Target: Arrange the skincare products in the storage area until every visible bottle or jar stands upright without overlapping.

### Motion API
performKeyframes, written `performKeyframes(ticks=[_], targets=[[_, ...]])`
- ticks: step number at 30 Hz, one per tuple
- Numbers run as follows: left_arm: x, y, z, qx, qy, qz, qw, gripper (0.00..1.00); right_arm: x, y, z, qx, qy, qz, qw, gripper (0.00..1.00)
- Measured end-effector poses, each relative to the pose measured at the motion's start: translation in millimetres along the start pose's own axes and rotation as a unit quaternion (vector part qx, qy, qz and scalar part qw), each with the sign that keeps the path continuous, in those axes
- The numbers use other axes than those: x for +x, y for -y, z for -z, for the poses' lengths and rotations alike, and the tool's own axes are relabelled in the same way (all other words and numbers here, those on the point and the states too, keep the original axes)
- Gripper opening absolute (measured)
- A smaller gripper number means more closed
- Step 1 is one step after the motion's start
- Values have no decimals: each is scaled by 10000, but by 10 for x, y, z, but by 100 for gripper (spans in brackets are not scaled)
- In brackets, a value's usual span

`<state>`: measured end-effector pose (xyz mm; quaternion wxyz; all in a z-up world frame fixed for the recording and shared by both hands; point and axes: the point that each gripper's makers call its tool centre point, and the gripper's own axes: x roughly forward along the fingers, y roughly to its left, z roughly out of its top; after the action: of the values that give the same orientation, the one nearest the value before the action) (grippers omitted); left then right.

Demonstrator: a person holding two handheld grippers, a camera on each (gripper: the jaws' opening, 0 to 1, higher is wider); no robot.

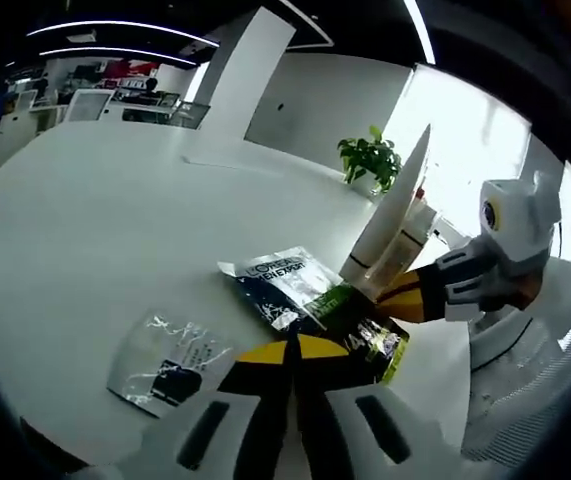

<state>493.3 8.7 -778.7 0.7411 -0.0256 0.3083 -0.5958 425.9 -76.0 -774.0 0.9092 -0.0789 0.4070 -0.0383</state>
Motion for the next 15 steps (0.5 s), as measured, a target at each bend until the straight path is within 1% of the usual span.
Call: performKeyframes(ticks=[4, 6, 9, 11, 15], targets=[[-1, 3, -3, 21, 1, -4, 10000, 0, -20, -4, -28, -8, 40, -18, 10000, 0], [0, 1, -1, 117, 2, -10, 9999, 0, -40, -29, -40, 12, 46, -72, 10000, 0], [1, 6, -1, 147, 5, -4, 9999, 0, -64, -66, -54, 29, 64, -146, 9999, 0], [-1, 9, -4, 149, 3, 1, 9999, 0, -83, -98, -56, 42, 39, -241, 9997, 2], [-11, 23, -3, 189, -8, 26, 9998, 0, -135, -120, -73, 56, 68, -294, 9995, 5]])
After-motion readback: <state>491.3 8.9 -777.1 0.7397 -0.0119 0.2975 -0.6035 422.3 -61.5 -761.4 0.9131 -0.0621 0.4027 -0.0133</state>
